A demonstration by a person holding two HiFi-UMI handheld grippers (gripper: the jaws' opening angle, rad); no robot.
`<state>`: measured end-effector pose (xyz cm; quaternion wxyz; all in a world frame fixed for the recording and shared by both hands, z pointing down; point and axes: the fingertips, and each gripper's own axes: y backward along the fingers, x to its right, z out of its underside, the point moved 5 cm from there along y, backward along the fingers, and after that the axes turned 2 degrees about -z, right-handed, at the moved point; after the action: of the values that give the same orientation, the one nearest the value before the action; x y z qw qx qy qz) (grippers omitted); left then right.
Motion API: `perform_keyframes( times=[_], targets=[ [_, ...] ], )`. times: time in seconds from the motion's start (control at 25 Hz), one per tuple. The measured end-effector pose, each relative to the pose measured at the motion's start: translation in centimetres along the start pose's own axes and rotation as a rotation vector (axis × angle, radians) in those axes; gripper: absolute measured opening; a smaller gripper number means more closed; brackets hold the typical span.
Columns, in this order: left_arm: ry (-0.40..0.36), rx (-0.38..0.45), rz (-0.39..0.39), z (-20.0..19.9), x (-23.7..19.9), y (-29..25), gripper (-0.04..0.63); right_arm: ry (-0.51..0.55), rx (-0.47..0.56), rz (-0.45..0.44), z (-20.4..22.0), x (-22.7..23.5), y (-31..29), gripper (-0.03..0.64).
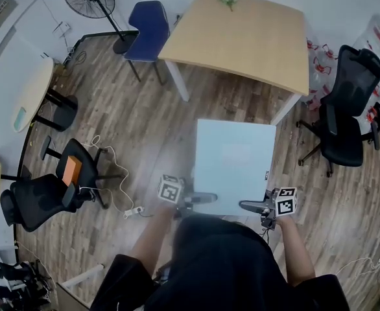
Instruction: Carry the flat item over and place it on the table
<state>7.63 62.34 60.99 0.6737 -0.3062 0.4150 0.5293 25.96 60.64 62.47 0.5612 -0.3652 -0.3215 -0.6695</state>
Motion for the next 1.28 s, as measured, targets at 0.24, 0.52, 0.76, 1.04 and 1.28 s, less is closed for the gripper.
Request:
perform_keyframes(
  times=[0.24,0.52,0.76,1.04,1.28],
  targets=[
    [0.041,-0.030,0.027,-10.0,-4.7,2.8,0.336,-0.045,0.047,0.035,-8.6,4.9,-4.0,0.318],
    [0.077,-0.057,0.037,-21.4,-9.5,8.5,0.333,-0.092,0.117,0.062,-18.4,9.7,-10.7,0.319],
    [0.082,-0.088,0.056,-28.6,-12.2,12.9,0.331,-0.098,0.170,0.081,-24.6,12.3,-15.8,0.316],
    [0.061,-0.115,0.103,-32.4,-15.0,14.2,0.333,-0.110,0.239,0.145,-27.7,14.5,-17.5,0.314],
    [0.110,-0.088,0.069,-34.8,-18.4,14.7,0.333,-0.127,0.235,0.134,-30.8,17.6,-17.9,0.314]
  ],
)
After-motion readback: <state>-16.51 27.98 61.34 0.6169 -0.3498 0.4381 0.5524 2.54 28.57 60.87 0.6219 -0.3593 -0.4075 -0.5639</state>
